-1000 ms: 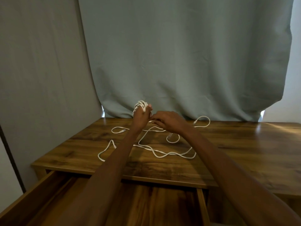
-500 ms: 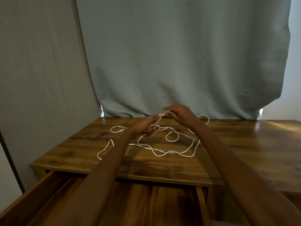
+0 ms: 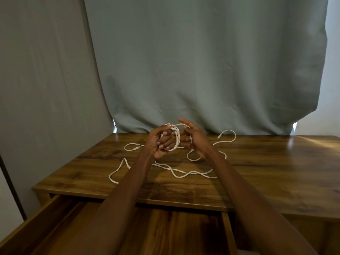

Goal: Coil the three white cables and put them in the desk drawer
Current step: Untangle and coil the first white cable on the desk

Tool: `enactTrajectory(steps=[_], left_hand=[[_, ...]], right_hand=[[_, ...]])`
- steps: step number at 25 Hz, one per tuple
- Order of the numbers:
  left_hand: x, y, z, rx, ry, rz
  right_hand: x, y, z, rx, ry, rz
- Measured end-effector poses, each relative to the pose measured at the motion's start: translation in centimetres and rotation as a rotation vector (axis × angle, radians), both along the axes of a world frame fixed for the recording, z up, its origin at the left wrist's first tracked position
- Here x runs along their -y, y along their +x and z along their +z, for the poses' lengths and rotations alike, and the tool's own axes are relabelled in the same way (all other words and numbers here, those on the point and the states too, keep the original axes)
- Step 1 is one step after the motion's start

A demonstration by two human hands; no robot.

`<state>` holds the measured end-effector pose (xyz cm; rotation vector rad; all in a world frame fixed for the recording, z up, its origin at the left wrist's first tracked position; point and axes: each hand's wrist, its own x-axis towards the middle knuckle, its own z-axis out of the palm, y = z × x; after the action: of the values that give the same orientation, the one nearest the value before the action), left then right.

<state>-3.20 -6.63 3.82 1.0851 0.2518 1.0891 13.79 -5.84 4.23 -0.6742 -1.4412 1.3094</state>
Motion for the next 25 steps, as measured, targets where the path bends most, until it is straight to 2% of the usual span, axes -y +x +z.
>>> enactTrajectory(steps=[5, 7, 11, 15, 18, 20, 25], left_hand=[[0.1, -0.5, -0.1, 0.007, -0.027, 0.093], [0.2, -0.6, -0.3, 0.017, -0.044, 0.095], [0.4, -0.1, -0.2, -0.014, -0.04, 0.154], [0.2, 0.6, -0.5, -0.133, -0.012, 0.374], [-0.3, 0.6, -0.9, -0.128, 0.003, 0.479], [-0.7, 0.5, -1.2, -0.206, 0.05, 0.531], [0.0, 1.2, -0.5, -0.317, 0.133, 0.541]], right_hand=[[-0.2, -0.7, 0.0, 0.275, 0.22, -0.104], [-0.3, -0.5, 0.2, 0.353, 0.265, -0.07], [-0.4, -0.2, 0.4, 0.381, 0.405, -0.096], [-0.8, 0.1, 0.2, 0.427, 0.526, -0.213], [-0.8, 0.2, 0.4, 0.531, 0.632, -0.341], [-1.0, 0.3, 0.6, 0.598, 0.663, -0.4], [-1.2, 0.8, 0.1, 0.575, 0.731, -0.417]])
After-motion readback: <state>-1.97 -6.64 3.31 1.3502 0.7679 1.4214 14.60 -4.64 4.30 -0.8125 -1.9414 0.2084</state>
